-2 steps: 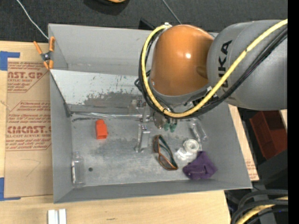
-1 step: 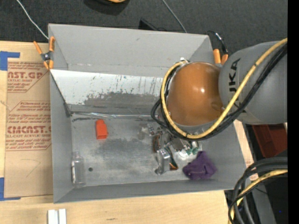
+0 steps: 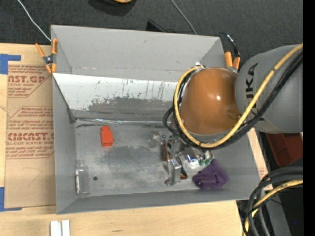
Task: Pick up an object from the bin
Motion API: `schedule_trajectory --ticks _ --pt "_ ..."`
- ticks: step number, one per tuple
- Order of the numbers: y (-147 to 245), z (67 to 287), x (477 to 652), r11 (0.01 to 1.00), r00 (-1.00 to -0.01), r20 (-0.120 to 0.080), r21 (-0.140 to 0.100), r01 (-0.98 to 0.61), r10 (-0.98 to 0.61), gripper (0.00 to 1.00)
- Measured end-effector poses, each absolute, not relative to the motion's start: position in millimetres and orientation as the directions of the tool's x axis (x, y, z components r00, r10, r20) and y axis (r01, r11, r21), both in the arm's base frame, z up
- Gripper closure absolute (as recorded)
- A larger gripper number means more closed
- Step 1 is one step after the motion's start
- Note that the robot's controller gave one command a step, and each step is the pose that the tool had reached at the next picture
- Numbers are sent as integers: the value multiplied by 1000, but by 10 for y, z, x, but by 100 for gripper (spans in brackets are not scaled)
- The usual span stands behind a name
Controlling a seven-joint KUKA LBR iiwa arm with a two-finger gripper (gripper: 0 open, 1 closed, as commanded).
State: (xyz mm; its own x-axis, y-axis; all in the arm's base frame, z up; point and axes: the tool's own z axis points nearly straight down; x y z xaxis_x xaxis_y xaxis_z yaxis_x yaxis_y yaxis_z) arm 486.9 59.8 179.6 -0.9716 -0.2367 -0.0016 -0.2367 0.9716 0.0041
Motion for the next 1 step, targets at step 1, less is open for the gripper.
schedule_trajectory --ticks 1 --pt "112 1826 5771 926 -926 -5 -1 -378 -378 0"
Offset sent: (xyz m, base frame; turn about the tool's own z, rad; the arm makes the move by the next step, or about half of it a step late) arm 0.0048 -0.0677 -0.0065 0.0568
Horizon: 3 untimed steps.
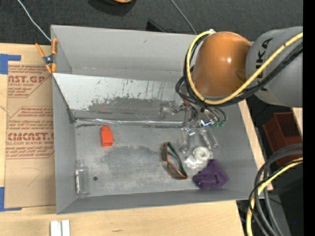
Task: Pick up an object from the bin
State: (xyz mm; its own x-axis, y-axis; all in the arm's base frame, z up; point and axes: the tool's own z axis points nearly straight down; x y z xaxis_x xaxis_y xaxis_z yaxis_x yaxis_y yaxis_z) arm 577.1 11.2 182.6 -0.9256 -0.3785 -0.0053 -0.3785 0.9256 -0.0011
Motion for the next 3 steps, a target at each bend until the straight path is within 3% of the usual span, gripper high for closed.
schedule_trajectory --ticks 1,2,3 --pt "-79 1717 4896 984 -984 3 6 -179 -179 0" --pt "-481 1514 4940 796 -796 -5 -1 -606 -606 0" --pt "-47 760 5002 998 -998 6 6 68 68 100"
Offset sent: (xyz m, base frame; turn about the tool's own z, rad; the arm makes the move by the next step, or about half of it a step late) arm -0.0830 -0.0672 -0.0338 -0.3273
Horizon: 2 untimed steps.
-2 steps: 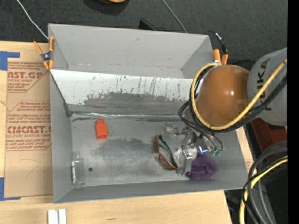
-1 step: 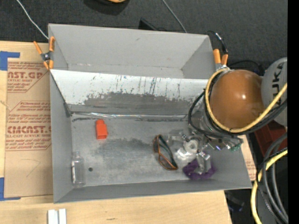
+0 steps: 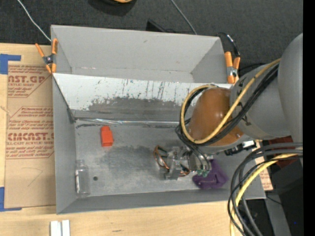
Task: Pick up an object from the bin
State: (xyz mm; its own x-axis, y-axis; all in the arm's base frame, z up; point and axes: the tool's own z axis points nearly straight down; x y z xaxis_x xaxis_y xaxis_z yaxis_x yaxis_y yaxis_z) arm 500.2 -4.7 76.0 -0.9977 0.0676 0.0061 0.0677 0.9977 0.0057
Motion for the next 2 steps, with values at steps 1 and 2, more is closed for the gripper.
schedule_trajectory --ticks 1,2 --pt "-47 762 5004 998 -998 6 6 68 68 100" --pt "-47 773 5001 998 -998 6 6 68 68 100"
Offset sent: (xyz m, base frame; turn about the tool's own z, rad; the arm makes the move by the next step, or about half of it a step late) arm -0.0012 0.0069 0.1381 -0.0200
